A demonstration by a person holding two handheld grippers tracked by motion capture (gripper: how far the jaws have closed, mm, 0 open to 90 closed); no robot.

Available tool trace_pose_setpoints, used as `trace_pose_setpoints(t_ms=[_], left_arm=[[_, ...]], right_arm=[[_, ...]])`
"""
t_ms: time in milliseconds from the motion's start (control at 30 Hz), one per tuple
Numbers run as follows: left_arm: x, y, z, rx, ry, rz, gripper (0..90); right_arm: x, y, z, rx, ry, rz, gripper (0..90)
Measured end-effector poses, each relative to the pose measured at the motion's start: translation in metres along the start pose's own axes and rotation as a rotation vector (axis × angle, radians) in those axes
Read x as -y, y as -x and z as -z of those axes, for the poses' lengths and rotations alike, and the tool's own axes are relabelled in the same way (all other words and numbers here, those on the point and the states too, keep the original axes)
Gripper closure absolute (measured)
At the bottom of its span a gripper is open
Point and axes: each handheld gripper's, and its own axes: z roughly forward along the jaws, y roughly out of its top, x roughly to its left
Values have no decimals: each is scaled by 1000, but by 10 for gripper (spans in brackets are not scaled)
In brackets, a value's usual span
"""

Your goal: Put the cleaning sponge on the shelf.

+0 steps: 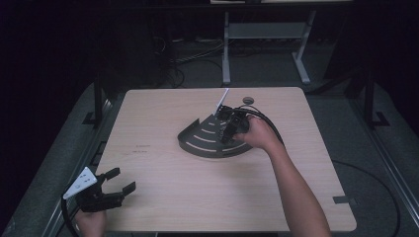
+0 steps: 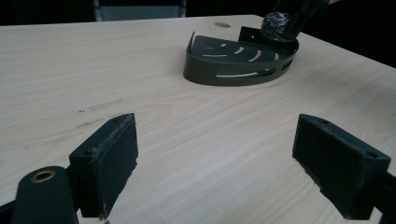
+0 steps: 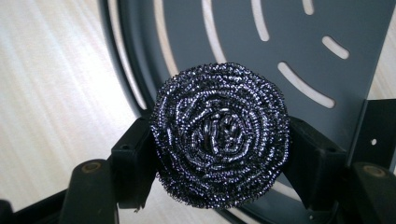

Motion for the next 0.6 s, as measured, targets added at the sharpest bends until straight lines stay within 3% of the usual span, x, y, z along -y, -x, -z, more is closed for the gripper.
trace_pose_setpoints(t_ms=[600], left_arm=[[0, 0, 0, -1, 3, 1, 134]], right_arm=[[-4, 12, -20, -2, 6, -43, 317]])
